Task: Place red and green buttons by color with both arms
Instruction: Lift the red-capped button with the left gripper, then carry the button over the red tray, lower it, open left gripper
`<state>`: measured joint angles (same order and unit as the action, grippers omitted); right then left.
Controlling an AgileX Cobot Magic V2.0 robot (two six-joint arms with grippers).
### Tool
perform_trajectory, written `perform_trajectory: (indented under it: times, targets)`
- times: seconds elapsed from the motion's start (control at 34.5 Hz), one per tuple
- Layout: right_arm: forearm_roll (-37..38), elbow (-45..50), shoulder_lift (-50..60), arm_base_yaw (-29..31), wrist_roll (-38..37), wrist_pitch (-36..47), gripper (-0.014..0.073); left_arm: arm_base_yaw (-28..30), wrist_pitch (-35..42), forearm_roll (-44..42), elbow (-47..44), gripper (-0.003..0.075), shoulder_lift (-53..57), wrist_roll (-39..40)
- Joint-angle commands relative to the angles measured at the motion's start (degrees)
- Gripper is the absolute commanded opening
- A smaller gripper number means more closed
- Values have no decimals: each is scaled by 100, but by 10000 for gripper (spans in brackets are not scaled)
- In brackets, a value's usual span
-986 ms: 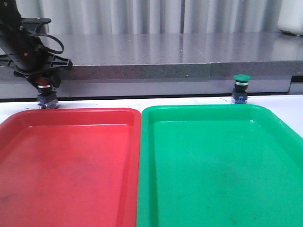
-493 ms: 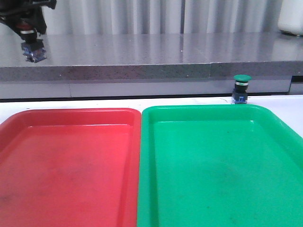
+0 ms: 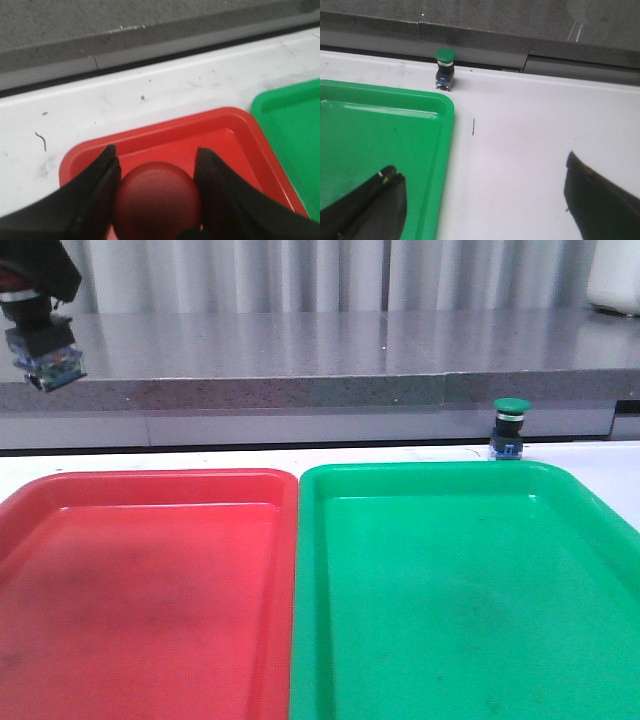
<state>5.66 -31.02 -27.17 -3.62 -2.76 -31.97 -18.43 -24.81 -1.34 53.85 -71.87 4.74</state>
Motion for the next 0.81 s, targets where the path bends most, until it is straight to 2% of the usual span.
perform_trajectory:
  times: [0.0, 0.17, 0.41, 0.78]
  targets:
    - [62, -191, -65, 25, 42, 383, 652, -262, 373, 134, -237, 167, 381, 16]
    - [62, -191, -65, 25, 42, 383, 652, -594, 499, 219, -834, 167, 420, 16]
    - [62, -191, -65, 25, 42, 383, 652, -602, 1370, 231, -1256, 167, 388, 16]
    - [62, -191, -65, 25, 42, 383, 652, -602, 1705, 239, -1256, 167, -1058, 50]
